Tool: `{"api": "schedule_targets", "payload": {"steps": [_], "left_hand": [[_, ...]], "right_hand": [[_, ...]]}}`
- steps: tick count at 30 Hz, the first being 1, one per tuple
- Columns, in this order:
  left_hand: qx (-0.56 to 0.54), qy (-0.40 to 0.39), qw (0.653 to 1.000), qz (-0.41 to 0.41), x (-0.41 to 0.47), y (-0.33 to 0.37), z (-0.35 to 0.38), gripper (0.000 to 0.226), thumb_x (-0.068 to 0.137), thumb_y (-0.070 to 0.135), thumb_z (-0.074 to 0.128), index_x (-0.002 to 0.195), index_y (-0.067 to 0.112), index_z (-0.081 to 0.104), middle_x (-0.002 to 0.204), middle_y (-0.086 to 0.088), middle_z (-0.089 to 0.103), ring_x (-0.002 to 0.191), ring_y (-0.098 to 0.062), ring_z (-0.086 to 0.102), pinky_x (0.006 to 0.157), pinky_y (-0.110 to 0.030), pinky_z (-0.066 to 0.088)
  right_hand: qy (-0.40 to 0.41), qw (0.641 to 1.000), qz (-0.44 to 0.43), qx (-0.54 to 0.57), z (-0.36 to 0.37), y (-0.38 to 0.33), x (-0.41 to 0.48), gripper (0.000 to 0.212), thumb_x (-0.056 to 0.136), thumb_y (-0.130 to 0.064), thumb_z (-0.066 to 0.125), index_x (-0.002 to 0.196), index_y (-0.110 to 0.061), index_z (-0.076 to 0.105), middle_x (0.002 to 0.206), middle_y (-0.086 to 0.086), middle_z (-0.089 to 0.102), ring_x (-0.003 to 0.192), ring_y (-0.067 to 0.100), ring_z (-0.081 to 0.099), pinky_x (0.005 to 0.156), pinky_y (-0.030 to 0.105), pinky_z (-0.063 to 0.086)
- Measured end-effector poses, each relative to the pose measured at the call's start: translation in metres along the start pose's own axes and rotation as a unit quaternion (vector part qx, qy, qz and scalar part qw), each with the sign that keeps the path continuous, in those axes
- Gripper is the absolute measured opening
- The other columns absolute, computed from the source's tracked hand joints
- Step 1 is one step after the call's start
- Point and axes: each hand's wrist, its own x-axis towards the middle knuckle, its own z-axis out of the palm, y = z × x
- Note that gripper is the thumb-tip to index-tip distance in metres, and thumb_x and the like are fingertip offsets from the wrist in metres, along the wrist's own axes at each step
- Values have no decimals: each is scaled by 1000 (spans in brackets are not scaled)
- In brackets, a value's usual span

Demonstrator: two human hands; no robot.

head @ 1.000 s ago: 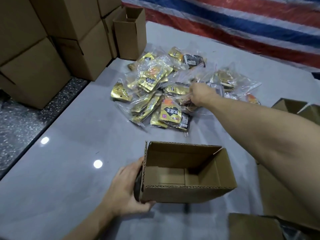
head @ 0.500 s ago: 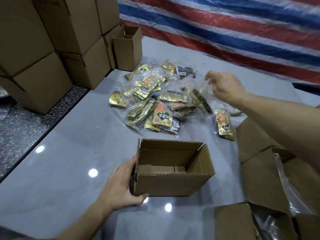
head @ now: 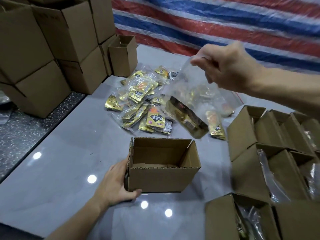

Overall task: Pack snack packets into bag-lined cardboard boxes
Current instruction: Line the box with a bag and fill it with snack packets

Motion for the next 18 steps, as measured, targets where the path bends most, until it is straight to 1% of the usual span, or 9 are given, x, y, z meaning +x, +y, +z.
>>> {"api": "schedule_targets", "payload": {"steps": [2, 4, 6, 9, 10, 11, 12, 15, 18], "left_hand": [[6, 0, 1000, -2, 0, 0, 1, 82, 55, 54, 80, 130, 36, 53, 117, 43, 42, 104, 17, 44, 87, -27, 45], [9, 0, 1000, -9, -1, 0, 2, 74, 54, 55, 80, 121, 40, 52, 114, 44, 42, 103, 20, 42, 84, -20, 41], [12, 1, 1000, -15, -2, -1, 3, 69, 53, 56, 81, 114, 42, 51, 111, 44, 42, 102, 21, 41, 82, -14, 37], [15, -2, 1000, -13, -1, -4, 4, 71, 53, 57, 81, 116, 36, 55, 110, 45, 43, 102, 21, 41, 83, -11, 34], [15, -1, 1000, -10, -1, -6, 4, 71, 53, 57, 81, 116, 35, 55, 110, 45, 43, 102, 21, 41, 84, -11, 34], [16, -2, 1000, -9, -1, -7, 4, 72, 54, 57, 81, 117, 35, 55, 110, 44, 43, 102, 21, 41, 85, -10, 33], [16, -3, 1000, -10, -1, -7, 4, 72, 54, 57, 81, 117, 35, 54, 110, 44, 44, 102, 20, 41, 85, -10, 33], [13, -2, 1000, -14, -1, -8, 5, 74, 53, 57, 82, 118, 36, 52, 110, 44, 44, 100, 20, 42, 86, -9, 35], [9, -4, 1000, -15, -2, -9, 6, 76, 53, 58, 81, 119, 35, 51, 111, 45, 42, 101, 24, 40, 90, -2, 29]], "right_hand": [[-16, 1000, -25, 6, -14, -15, 2, 46, 103, -41, 47, 96, 1, 65, 63, 1, 60, 48, 15, 61, 44, 35, 52], [-32, 998, -50, 17, -26, -26, 2, 50, 103, -45, 48, 90, 1, 65, 62, 0, 60, 46, 14, 61, 42, 34, 52], [-37, 996, -72, 36, -32, -35, 0, 48, 102, -42, 52, 83, 1, 63, 60, 2, 61, 43, 15, 61, 41, 34, 50], [-30, 993, -88, 69, -29, -47, -4, 44, 101, -35, 57, 81, 3, 63, 57, 3, 59, 44, 9, 58, 42, 20, 44], [-28, 992, -95, 80, -25, -52, -5, 43, 101, -33, 57, 82, 4, 64, 56, 3, 58, 45, 6, 57, 43, 17, 43], [-27, 991, -103, 86, -20, -57, -6, 42, 100, -32, 58, 82, 5, 65, 55, 3, 57, 46, 5, 56, 44, 18, 42], [-26, 990, -111, 88, -14, -62, -7, 40, 100, -30, 58, 81, 5, 66, 54, 5, 56, 44, 10, 56, 44, 21, 42], [-25, 987, -144, 67, 7, -73, -8, 40, 99, -28, 59, 79, 6, 67, 51, 14, 52, 43, 30, 50, 46, 35, 39], [-33, 982, -182, 35, 18, -79, -2, 44, 101, -31, 52, 82, 6, 68, 54, 16, 55, 45, 34, 51, 48, 36, 37]]}}
